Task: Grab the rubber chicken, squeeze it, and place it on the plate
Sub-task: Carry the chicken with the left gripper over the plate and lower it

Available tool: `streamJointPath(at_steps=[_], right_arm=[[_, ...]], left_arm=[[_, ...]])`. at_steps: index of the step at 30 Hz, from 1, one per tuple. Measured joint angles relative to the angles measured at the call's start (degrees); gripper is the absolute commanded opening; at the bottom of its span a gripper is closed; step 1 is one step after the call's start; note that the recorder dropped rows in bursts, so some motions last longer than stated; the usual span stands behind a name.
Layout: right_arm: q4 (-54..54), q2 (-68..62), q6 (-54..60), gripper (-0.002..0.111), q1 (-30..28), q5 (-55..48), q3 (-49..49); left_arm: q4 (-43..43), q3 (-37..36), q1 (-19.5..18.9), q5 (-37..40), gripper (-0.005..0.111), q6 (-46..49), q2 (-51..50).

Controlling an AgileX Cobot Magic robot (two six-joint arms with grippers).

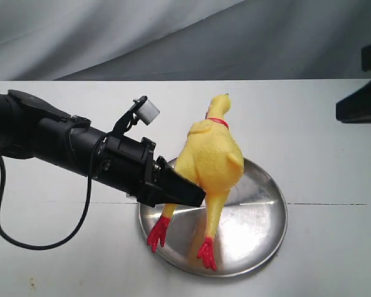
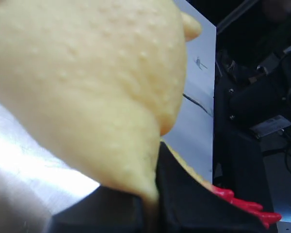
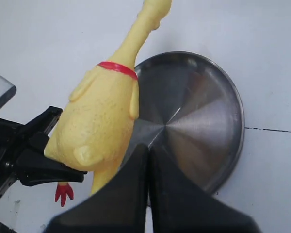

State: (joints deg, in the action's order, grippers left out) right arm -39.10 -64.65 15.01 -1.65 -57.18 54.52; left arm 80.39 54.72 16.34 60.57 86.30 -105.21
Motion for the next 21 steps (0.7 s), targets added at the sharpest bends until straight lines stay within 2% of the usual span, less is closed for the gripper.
streamJointPath(at_steps=[6,13,21], right_arm=[[0.15,6.78,1.09,0.000,2.38,3.19,-6.12],[0.23,7.98,1.24,0.000,4.47,3.41,-7.24],[0.37,7.98,1.24,0.000,4.47,3.58,-7.36]], left_arm=[[0.56,0.04,0.00,2.60,0.000,1.41,-4.02],[2.87,0.04,0.00,4.94,0.000,4.97,-7.31],[3.31,0.04,3.12,5.61,0.000,7.08,-9.40]])
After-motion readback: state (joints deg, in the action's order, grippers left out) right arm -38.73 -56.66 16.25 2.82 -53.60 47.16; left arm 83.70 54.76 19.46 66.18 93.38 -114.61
